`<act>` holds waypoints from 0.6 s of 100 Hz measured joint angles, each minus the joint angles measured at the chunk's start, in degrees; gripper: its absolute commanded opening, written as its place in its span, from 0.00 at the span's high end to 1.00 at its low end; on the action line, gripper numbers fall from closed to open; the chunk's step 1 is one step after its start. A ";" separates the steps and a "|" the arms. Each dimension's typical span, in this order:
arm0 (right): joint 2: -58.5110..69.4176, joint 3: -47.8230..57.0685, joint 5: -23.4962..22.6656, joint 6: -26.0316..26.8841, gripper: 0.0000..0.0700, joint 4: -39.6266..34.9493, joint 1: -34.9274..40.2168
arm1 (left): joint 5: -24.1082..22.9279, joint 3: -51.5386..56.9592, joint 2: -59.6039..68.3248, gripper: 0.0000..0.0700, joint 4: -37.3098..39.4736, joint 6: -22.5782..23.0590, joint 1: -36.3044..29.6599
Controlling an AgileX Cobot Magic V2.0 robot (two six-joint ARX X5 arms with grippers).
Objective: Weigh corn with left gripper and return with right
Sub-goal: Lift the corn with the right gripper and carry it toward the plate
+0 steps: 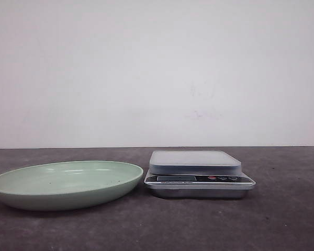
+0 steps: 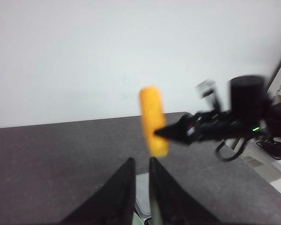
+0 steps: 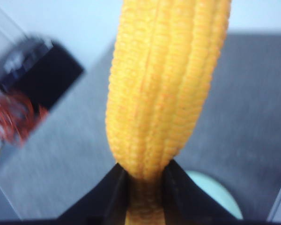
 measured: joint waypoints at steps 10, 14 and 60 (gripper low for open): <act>5.86 -0.02 -1.97 0.00 1.00 -2.58 1.09 | 0.00 0.00 0.00 0.98 0.00 0.00 0.00; 8.20 -0.02 -2.73 0.00 1.00 -3.17 1.42 | 0.00 0.00 0.00 0.98 0.00 0.00 0.00; 21.24 -0.07 -4.00 3.48 1.00 -4.55 3.50 | 0.00 0.00 0.00 0.98 0.00 0.02 0.00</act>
